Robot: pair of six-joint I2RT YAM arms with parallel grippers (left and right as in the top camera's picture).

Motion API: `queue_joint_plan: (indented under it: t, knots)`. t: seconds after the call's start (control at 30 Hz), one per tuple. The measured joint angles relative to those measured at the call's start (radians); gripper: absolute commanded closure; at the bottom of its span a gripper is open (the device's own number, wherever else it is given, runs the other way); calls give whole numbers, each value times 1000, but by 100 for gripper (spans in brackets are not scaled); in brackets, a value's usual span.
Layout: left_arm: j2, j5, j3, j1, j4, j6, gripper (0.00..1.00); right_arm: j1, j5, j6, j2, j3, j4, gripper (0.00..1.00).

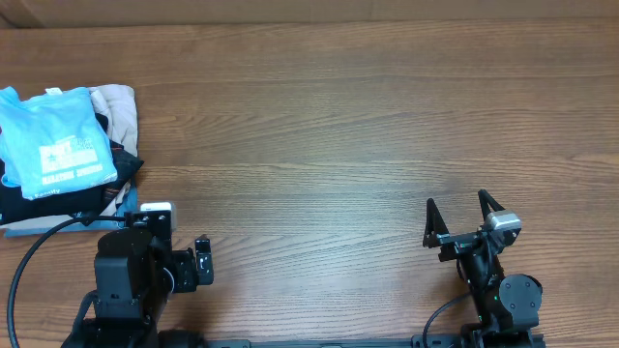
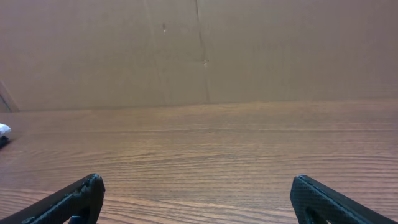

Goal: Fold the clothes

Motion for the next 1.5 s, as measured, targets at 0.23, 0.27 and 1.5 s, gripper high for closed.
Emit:
queue_joint_plan:
  t: [0.23, 0.27, 1.5]
  knots:
    - [0, 0, 0, 0, 0, 0, 0, 0, 0, -1, 0, 0, 0, 0]
    - [0, 0, 0, 0, 0, 0, 0, 0, 0, 0, 0, 0, 0, 0]
    - [-558, 19, -833, 19, 1034, 30, 0, 0, 0, -1, 0, 0, 0, 0]
